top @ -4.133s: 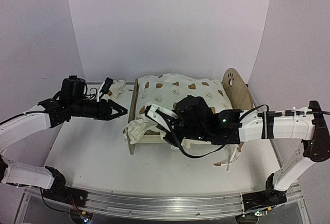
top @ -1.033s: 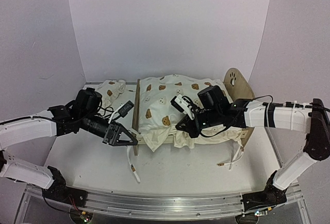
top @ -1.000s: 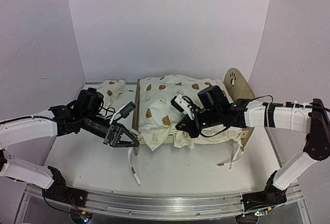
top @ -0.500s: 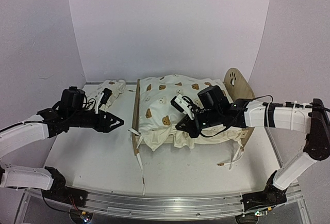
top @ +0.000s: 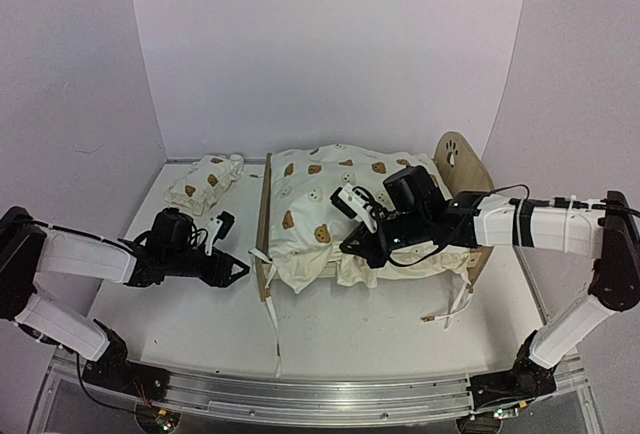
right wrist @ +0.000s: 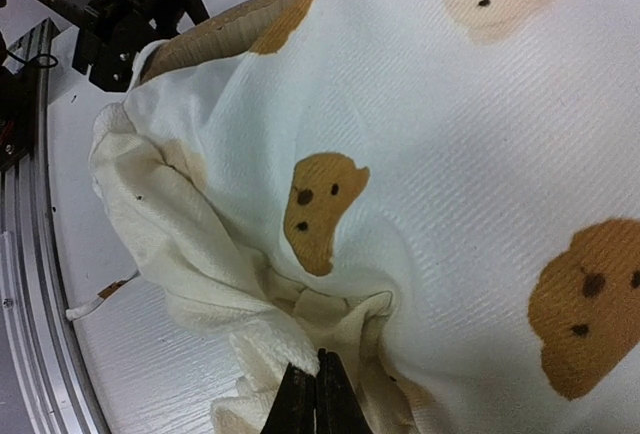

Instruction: Set up the pet bed

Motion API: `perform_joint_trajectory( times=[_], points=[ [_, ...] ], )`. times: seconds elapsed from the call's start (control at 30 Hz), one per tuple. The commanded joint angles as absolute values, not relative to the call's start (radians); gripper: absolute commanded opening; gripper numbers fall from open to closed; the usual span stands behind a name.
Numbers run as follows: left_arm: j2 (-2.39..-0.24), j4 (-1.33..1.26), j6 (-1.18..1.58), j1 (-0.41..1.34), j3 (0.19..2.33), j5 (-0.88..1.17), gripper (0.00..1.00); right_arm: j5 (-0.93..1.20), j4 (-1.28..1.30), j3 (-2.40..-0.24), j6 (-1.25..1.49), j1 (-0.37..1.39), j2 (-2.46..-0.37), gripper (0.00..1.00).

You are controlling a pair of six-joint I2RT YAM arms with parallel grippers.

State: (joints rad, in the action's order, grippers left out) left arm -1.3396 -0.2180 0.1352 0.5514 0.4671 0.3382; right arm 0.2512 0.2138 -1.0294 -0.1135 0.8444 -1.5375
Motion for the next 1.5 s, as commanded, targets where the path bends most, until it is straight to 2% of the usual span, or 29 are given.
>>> perform_joint_trajectory(
  times=[0.0,0.23,0.33,0.37,0.43,0.5,0.6,0.73,0.83,1.0,1.27,1.47],
  points=[
    [-1.429,-0.388,0.106,0.552,0.537,0.381,0.57,0.267,0.199,-1.078,-0.129,0.839,-1.51,0.0],
    [-1.517,-0.443,0.046,0.551,0.589,0.45,0.51,0.267,0.205,-1.069,-0.131,0.839,-1.5,0.0],
    [-1.541,-0.474,0.032,0.548,0.592,0.455,0.43,0.267,0.208,-1.071,-0.128,0.838,-1.494,0.0],
    [-1.546,-0.479,0.029,0.547,0.594,0.452,0.34,0.265,0.209,-1.071,-0.127,0.838,-1.491,0.0],
    [-1.543,-0.483,0.035,0.541,0.596,0.44,0.11,0.265,0.21,-1.073,-0.127,0.838,-1.488,0.0],
    [-1.489,-0.483,0.038,0.54,0.577,0.435,0.01,0.264,0.214,-1.077,-0.126,0.839,-1.488,0.0],
    [-1.349,-0.433,0.066,0.539,0.548,0.424,0.0,0.255,0.215,-1.073,-0.128,0.838,-1.487,0.0],
    [-1.15,-0.198,0.131,0.56,0.589,0.496,0.0,0.249,0.215,-1.071,-0.128,0.838,-1.492,0.0],
    [-1.078,-0.021,0.141,0.607,0.67,0.566,0.0,0.246,0.214,-1.065,-0.134,0.838,-1.49,0.0],
    [-1.08,0.13,0.154,0.63,0.813,0.707,0.0,0.247,0.211,-1.06,-0.134,0.839,-1.486,0.0],
    [-1.135,0.146,0.153,0.629,0.979,0.772,0.0,0.245,0.21,-1.053,-0.127,0.839,-1.474,0.0],
    [-1.205,0.142,0.122,0.629,1.022,0.768,0.0,0.242,0.21,-1.052,-0.124,0.839,-1.47,0.0]
  ],
)
